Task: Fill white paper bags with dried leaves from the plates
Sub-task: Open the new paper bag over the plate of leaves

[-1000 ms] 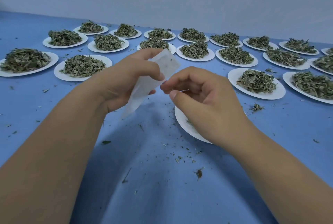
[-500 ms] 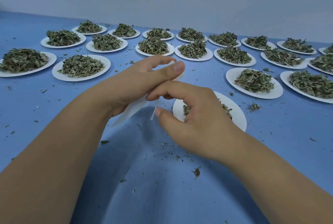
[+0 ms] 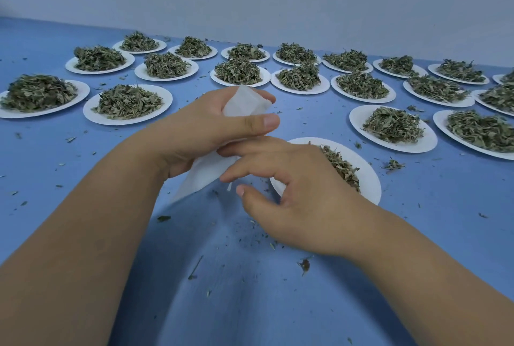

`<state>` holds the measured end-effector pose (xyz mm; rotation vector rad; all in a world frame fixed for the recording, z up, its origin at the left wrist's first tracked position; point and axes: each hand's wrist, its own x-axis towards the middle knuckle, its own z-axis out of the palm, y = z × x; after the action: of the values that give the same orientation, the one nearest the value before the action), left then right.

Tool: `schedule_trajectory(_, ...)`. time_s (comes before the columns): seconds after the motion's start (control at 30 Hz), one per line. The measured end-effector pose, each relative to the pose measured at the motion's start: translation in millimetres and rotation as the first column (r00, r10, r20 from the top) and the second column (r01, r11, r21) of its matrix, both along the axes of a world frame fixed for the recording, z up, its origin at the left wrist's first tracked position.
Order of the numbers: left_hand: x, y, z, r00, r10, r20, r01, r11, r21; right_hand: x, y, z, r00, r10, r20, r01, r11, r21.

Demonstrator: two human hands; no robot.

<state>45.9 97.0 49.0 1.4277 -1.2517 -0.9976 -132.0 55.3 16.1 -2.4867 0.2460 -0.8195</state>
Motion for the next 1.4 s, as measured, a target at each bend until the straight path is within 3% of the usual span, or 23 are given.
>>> schedule_trajectory(0.1, -3.5, -3.3, -1.7, 0.997, 0.053, -0.061, -0.055, 0.998, -0.032, 6.6, 6.6, 0.4, 0.997, 0.022, -0.074, -0.032, 0.99, -0.135)
schedule_trajectory(0.33, -3.2, -5.2, -4.2, 0.997, 0.059, -0.042, -0.064, 0.989, -0.132, 14.0, 21.7, 4.2, 0.968, -0.019, -0.249, -0.068, 0.939, -0.337)
schedule_trajectory(0.5, -0.1, -7.2, -2.2, 0.963, 0.259, 0.078, -0.238, 0.949, -0.206, 7.4, 23.3, 3.9, 0.956, 0.038, -0.29, -0.144, 0.925, -0.352)
schedule_trajectory(0.6, -4.6, -4.7, -3.7, 0.89, 0.358, 0.284, -0.263, 0.91, -0.321, 0.4, 17.0, 6.4, 0.992, -0.111, 0.063, 0.125, 0.95, -0.285)
schedule_trajectory(0.67, -8.8, -2.9, -5.1, 0.848, 0.338, 0.409, -0.184, 0.91, -0.371, -3.6, 8.6, 11.1, 0.908, -0.249, 0.337, 0.312, 0.939, -0.145)
schedule_trajectory(0.7, -10.3, -2.6, -5.9, 0.836, 0.324, 0.443, -0.153, 0.912, -0.38, -5.2, 4.0, 13.6, 0.865, -0.297, 0.405, 0.363, 0.927, -0.096)
schedule_trajectory(0.77, -13.0, -2.7, -7.3, 0.835, 0.295, 0.464, -0.118, 0.92, -0.373, -7.9, -4.2, 16.2, 0.854, -0.334, 0.4, 0.395, 0.916, -0.078)
schedule_trajectory(0.93, -17.4, -0.8, -5.6, 0.841, 0.141, 0.522, 0.007, 0.963, -0.27, -10.1, -17.5, 12.4, 0.928, -0.285, 0.242, 0.318, 0.942, -0.111)
schedule_trajectory(1.17, -16.6, 1.5, -4.4, 0.848, 0.023, 0.529, 0.092, 0.977, -0.19, -9.6, -20.8, 12.2, 0.946, -0.284, 0.154, 0.269, 0.957, 0.109)
schedule_trajectory(1.27, -11.5, 2.8, -2.0, 0.859, -0.024, 0.511, 0.123, 0.979, -0.16, -12.1, -20.1, 15.3, 0.961, -0.25, 0.118, 0.238, 0.965, 0.105)
schedule_trajectory(1.4, -3.6, 0.5, -6.0, 0.783, -0.152, 0.603, 0.166, 0.986, 0.032, -13.7, -18.0, 17.1, 0.96, -0.235, 0.15, 0.21, 0.963, 0.168)
